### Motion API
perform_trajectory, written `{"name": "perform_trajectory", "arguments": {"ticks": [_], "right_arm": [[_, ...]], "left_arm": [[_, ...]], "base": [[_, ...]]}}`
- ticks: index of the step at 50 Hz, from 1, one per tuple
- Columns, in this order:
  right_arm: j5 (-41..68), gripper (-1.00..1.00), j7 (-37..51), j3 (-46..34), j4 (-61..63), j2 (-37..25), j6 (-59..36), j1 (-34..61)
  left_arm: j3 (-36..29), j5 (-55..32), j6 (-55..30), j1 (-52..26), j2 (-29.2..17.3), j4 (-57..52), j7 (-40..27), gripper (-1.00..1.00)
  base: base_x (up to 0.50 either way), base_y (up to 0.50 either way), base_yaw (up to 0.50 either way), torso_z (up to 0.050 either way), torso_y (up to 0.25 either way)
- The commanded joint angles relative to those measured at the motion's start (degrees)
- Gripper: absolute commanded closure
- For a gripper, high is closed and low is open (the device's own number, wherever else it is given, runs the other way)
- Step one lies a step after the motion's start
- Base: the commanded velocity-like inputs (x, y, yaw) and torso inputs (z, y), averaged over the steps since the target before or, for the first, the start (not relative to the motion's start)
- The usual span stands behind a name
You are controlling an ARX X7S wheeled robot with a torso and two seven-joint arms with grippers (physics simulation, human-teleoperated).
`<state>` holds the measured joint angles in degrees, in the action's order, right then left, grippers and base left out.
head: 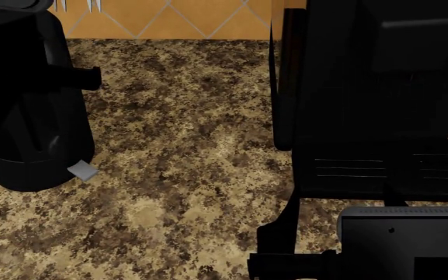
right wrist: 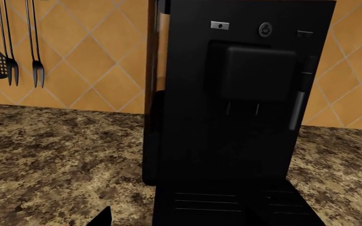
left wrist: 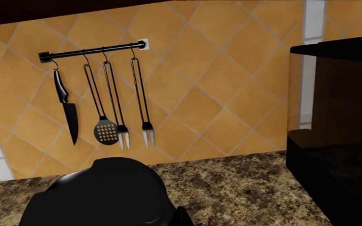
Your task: Press the button to open the lid of the electric kettle.
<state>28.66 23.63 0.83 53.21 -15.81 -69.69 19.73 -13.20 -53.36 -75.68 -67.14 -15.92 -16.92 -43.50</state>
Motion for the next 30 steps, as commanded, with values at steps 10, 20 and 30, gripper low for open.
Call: {"name": "perform_trajectory", "arguments": {"ticks": [10, 20, 30], "right_arm": [[0.7, -1.00, 0.8, -0.3, -0.6, -0.3, 0.1, 0.0], [0.6, -1.00, 1.3, -1.8, -1.8, 0.1, 1.1, -0.4], [1.1, -1.00, 1.7, -2.0, -1.7, 0.0, 0.8, -0.3]], "left_arm": [[-8.0, 9.1, 11.8, -3.4, -1.3, 18.9, 10.0, 1.00], [-11.5, 11.8, 16.2, -3.9, -0.2, 26.7, 14.3, 1.00], [-10.6, 11.5, 16.8, -1.1, -0.8, 26.8, 13.3, 1.00]], "base": [[0.00, 0.00, 0.00, 0.000, 0.000], [0.00, 0.00, 0.00, 0.000, 0.000], [0.00, 0.00, 0.00, 0.000, 0.000]]}}
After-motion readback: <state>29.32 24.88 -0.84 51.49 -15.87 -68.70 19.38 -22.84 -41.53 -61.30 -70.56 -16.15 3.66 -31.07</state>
